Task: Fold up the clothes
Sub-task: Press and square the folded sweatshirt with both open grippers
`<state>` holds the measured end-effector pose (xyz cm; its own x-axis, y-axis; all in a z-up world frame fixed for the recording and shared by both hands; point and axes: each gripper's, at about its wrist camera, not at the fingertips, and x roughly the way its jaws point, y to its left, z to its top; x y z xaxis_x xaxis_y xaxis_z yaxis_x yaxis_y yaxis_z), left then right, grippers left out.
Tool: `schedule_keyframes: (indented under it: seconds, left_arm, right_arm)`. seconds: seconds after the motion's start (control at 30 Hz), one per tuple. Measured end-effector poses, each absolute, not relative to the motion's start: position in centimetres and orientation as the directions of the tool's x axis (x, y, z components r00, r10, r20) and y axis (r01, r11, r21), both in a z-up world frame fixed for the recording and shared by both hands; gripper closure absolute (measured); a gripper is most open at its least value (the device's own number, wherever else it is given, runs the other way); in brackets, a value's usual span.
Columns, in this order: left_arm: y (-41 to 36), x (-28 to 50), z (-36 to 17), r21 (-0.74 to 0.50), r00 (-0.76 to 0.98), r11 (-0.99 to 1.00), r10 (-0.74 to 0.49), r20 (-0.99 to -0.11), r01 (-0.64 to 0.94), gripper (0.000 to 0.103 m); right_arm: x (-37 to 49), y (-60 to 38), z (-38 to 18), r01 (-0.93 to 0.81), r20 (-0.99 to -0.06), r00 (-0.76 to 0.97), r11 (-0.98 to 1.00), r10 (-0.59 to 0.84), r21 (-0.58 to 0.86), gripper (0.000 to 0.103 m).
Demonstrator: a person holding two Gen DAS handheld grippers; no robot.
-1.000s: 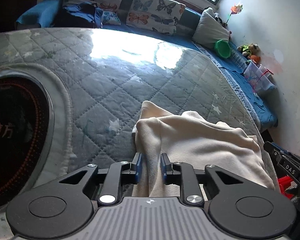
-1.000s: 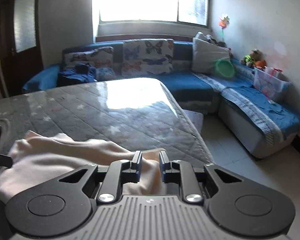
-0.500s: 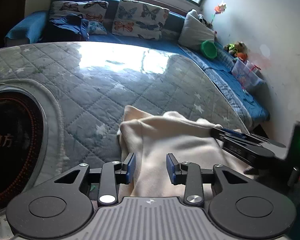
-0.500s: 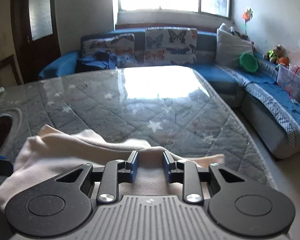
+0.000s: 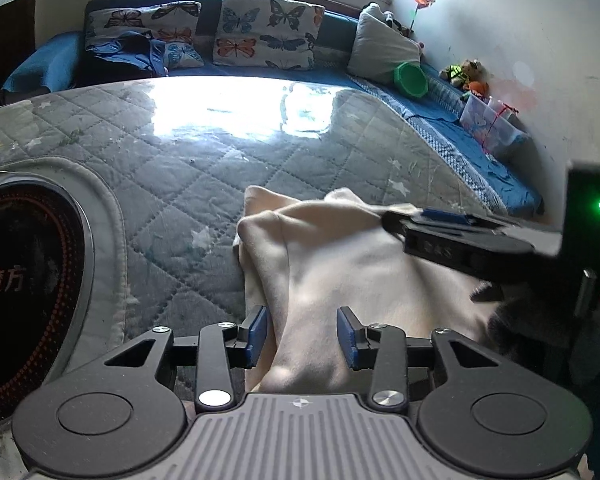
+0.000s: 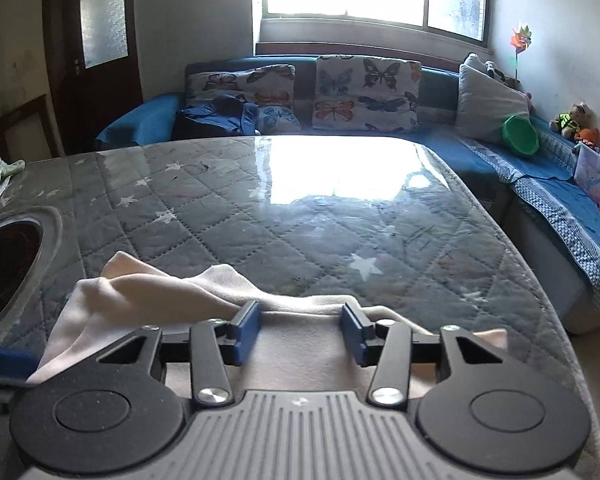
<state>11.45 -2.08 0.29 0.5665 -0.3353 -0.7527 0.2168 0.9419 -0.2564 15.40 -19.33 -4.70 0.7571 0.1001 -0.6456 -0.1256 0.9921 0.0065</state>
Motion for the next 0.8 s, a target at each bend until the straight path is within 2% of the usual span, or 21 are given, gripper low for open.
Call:
schedule_keyframes:
  seconds: [0.27, 0.43, 0.6, 0.8]
  left_arm:
    - [-2.0, 11.3, -0.3, -0.261, 0.562, 0.941, -0.337, -0.755, 0.213, 0.058]
    - [-2.2, 11.1, -0.2, -0.251, 0.565, 0.943, -0.332, -0.756, 0.218, 0.055]
    - [-1.9, 11.0, -0.1, -0.247, 0.566, 0.947, -0.321, -0.759, 0.205, 0.048]
    - [-1.4, 10.4, 0.0, -0.244, 0.578, 0.951, -0.308, -0.756, 0.188, 0.048]
  right_arm:
    - [15.4, -18.1, -4.0, -0.165, -0.627, 0.768, 0.986, 0.129, 0.001, 0.049]
    - [16.5, -16.6, -5.0, -0.185, -0.646, 0.754, 0.982, 0.118, -0.036, 0.043]
    - [16.0, -16.8, -3.8, -0.186, -0.626, 0.766, 0.982, 0.143, -0.004, 0.042]
    - [11.5, -19.3, -2.4, -0.188, -0.604, 0.776, 0.981, 0.181, 0.052, 0.042]
